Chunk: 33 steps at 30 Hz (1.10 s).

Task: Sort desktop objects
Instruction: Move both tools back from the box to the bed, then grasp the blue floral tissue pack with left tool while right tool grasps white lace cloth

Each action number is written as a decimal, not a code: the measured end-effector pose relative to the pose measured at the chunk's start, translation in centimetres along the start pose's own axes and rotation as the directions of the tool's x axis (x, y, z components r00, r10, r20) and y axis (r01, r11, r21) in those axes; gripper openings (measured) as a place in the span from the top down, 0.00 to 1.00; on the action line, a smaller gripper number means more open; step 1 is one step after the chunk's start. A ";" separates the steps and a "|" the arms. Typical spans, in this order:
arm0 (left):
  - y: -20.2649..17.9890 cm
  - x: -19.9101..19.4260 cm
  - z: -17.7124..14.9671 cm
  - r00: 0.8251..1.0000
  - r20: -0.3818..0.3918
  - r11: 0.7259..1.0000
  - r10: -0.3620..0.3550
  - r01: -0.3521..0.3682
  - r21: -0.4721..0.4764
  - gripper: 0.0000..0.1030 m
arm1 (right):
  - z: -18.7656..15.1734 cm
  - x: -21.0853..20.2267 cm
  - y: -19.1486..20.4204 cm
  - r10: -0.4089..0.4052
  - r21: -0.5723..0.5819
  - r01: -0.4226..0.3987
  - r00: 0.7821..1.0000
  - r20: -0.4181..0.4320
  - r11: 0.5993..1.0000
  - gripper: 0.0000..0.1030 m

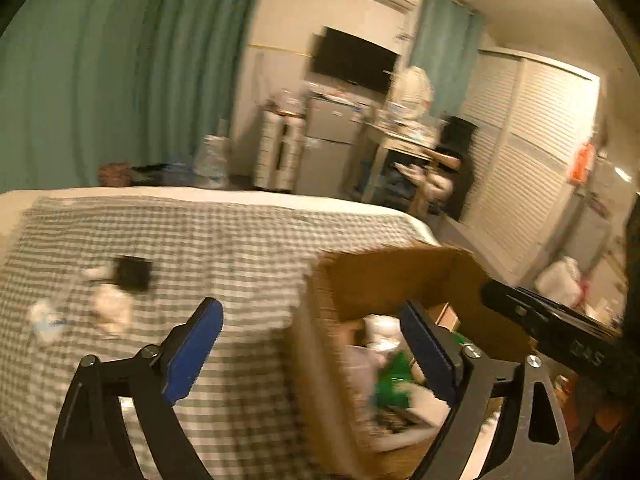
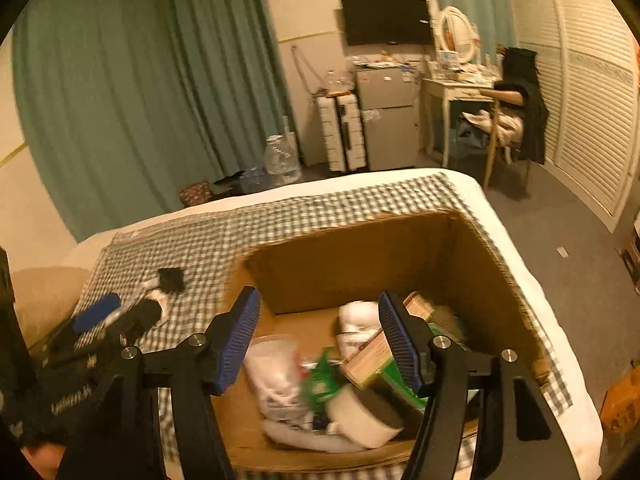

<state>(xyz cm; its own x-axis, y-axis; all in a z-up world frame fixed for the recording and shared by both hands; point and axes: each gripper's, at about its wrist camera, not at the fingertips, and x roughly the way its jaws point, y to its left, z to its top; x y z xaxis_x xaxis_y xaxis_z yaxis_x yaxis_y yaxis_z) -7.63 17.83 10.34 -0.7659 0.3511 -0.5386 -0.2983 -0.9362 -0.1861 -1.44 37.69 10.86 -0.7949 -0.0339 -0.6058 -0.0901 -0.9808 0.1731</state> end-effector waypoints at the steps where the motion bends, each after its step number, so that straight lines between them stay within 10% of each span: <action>1: 1.0 -0.6 0.1 0.999 0.014 1.000 0.030 -0.030 -0.002 0.04 | -0.1 0.0 1.3 0.022 -0.016 -0.022 1.000 -0.006 1.000 0.40; 16: 20.9 -4.8 -4.2 0.917 -0.046 0.904 0.395 -0.398 -0.155 0.00 | -6.2 5.7 16.2 0.191 -0.154 -0.204 0.977 -0.099 0.967 0.25; 22: 26.8 -3.4 -7.4 0.903 -0.091 0.860 0.420 -0.428 -0.278 0.00 | -9.9 9.0 18.8 0.243 -0.155 -0.255 0.965 -0.092 0.954 0.19; 33: 30.5 3.5 -9.8 0.913 -0.136 0.868 0.384 -0.407 -0.283 0.00 | -10.2 16.3 20.8 0.222 -0.182 -0.249 0.962 -0.157 0.951 0.18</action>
<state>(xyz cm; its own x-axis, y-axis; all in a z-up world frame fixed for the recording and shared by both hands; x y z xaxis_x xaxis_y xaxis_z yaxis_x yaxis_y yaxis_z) -13.80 -9.65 -5.26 -0.7369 -0.0409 -0.6748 0.2140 -0.9610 -0.1754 -10.17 14.77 -3.33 -0.6909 -0.2802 -0.6665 0.2216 -0.9596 0.1736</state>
